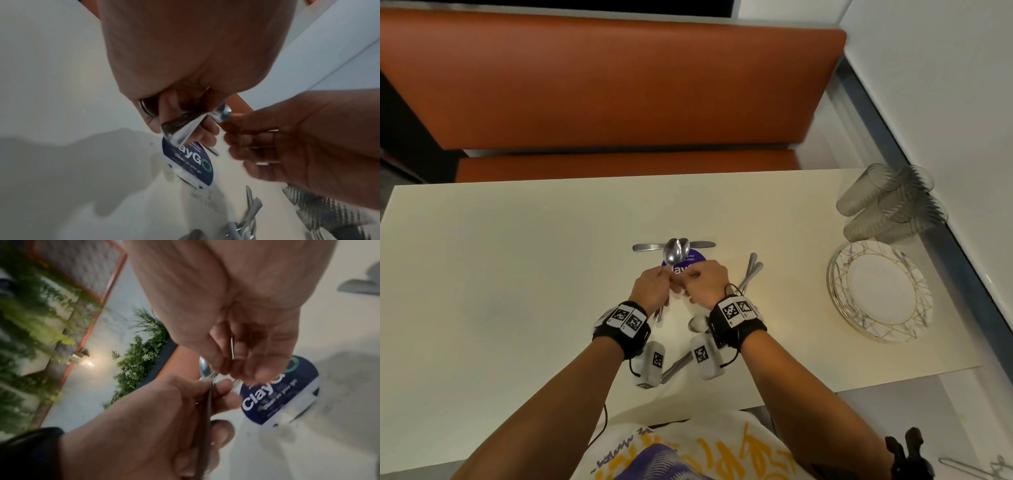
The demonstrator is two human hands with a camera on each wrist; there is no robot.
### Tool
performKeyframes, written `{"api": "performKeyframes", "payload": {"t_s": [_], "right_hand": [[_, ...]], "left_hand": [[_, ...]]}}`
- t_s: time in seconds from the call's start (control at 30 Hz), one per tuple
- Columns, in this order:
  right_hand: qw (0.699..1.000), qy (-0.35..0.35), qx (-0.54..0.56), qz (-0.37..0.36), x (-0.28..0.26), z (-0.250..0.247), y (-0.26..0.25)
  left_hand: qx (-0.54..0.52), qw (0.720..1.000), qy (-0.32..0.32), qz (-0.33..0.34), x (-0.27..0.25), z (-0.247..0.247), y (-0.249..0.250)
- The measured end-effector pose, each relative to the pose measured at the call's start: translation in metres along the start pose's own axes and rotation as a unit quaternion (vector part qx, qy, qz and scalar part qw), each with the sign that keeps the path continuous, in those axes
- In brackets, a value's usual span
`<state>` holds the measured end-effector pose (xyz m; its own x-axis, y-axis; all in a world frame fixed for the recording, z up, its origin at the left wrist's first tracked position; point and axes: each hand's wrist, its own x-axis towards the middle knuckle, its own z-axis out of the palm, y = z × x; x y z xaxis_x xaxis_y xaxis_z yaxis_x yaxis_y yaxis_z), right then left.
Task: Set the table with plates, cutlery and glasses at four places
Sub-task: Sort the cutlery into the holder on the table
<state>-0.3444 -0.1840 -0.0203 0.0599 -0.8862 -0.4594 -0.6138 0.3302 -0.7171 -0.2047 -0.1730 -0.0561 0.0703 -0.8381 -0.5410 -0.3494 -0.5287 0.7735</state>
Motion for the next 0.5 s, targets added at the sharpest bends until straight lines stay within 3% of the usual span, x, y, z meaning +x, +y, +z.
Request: {"api": "performKeyframes", "payload": {"t_s": [0.1,0.17,0.3,0.5], "right_hand": [[0.996,0.091,0.009,0.005,0.008,-0.009,-0.002],[0.995,0.093,0.022,0.003,0.014,-0.013,-0.004],[0.995,0.069,-0.056,-0.038,0.026,-0.019,-0.002],[0.996,0.063,-0.036,-0.058,0.029,-0.027,0.006]], "left_hand": [[-0.001,1.0,-0.031,-0.003,-0.003,-0.003,-0.008],[0.009,0.999,-0.052,0.003,-0.005,-0.003,-0.011],[0.036,0.996,-0.083,0.025,-0.01,-0.001,-0.01],[0.097,0.989,-0.096,0.055,-0.008,0.002,-0.008]]}}
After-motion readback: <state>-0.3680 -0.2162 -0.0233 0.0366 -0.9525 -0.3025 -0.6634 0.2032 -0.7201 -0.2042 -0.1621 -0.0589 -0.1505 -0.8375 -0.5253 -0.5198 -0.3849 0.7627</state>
